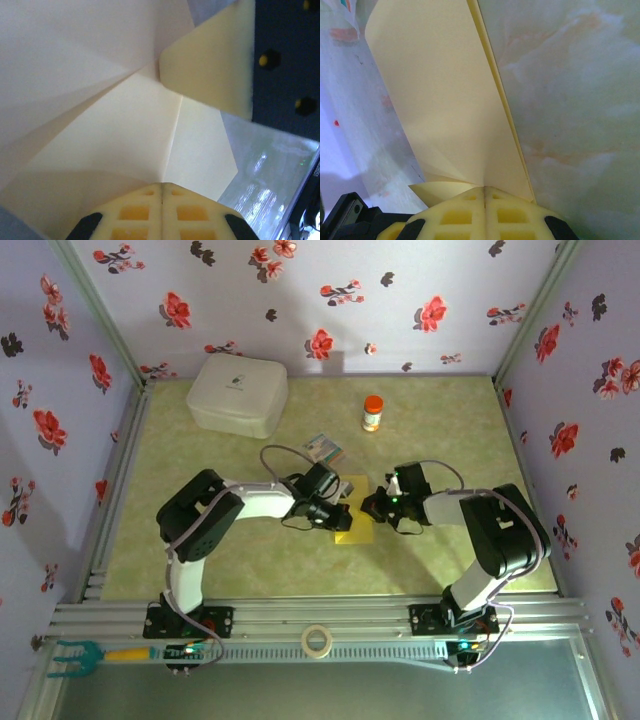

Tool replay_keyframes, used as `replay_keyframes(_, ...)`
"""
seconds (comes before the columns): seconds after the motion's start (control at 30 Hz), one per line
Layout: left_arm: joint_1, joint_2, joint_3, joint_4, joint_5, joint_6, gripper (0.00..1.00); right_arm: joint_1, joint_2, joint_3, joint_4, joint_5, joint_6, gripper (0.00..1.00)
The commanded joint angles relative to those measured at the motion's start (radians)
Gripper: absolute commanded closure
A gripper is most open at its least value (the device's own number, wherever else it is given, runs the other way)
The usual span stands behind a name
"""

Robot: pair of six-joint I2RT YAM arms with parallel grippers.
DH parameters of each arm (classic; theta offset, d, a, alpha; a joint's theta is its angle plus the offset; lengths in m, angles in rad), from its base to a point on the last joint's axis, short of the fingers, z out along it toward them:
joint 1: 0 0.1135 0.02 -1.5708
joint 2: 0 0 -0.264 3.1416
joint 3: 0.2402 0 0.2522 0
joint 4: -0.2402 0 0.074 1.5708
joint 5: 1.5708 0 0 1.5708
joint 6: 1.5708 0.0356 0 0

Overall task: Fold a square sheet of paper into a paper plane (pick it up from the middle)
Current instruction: Fold the triangle a second time at the center of the table.

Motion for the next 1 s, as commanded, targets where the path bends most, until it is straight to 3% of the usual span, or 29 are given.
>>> replay_keyframes(0.0, -0.011, -0.031, -0.044, -0.102, -0.014, 0.044, 0.97, 0.002, 0.042, -0.031, -0.086, 0.092, 0.008, 1.00)
replay_keyframes(0.37, -0.033, -0.082, -0.064, -0.188, -0.007, 0.121, 0.94, 0.003, 0.046, -0.029, -0.090, 0.095, 0.006, 1.00)
replay_keyframes(0.57, -0.044, -0.108, -0.093, -0.243, -0.084, 0.144, 0.94, 0.002, 0.046, -0.029, -0.090, 0.093, 0.006, 1.00)
replay_keyframes(0.8, -0.043, -0.160, -0.077, -0.216, -0.052, 0.134, 0.94, 0.002, 0.043, -0.026, -0.080, 0.081, 0.008, 1.00)
replay_keyframes(0.97, -0.028, -0.228, -0.085, -0.092, -0.025, 0.094, 0.94, 0.002, 0.029, -0.021, -0.059, 0.061, 0.017, 1.00)
